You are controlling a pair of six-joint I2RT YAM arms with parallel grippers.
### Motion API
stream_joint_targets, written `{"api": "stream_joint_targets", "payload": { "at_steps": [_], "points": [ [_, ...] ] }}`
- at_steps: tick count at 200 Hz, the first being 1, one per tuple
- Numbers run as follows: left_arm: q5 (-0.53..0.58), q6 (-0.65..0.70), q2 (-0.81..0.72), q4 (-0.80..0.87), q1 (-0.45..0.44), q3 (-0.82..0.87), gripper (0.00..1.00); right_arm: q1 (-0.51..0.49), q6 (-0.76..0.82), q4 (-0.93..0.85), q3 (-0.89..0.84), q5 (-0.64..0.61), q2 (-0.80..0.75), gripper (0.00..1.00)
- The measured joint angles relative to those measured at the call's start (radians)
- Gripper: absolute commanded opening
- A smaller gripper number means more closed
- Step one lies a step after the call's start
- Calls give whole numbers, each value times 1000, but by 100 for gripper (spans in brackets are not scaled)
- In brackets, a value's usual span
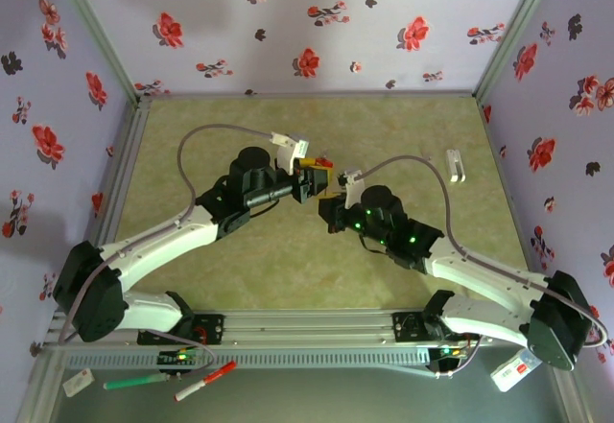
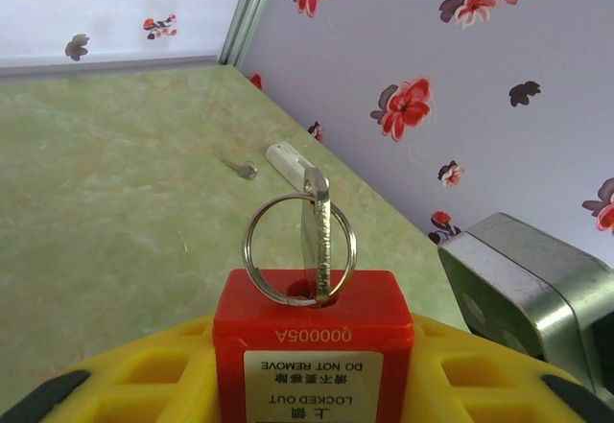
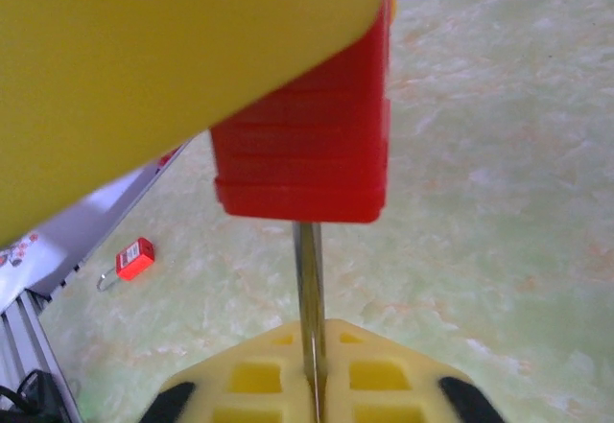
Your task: Unlock with the key
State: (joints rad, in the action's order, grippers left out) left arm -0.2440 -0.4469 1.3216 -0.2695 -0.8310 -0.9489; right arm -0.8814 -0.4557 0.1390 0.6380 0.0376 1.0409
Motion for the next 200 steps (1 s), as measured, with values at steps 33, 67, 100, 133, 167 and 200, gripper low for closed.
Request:
{"api": "stream_joint_targets", "payload": {
  "at_steps": [33,67,100,133,167,200],
  "points": [
    [0,32,-34,-36,6,0,0,-6,-36,-152,2,-83,-38,88],
    [9,103,-46,-14,14,0,0,59,-80,-341,10,-177,-153,97],
    [39,227,-33,80,14,-10,0,147,-106,-465,17,-219,-254,99],
    [80,402,52,222,14,-76,0,188,-114,-560,32,-237,-288,99],
    [145,584,173,350,14,-132,0,196,-114,-616,62,-238,-289,99],
    [220,734,293,409,10,-161,0,196,-114,-647,68,-237,-304,99]
  ]
}}
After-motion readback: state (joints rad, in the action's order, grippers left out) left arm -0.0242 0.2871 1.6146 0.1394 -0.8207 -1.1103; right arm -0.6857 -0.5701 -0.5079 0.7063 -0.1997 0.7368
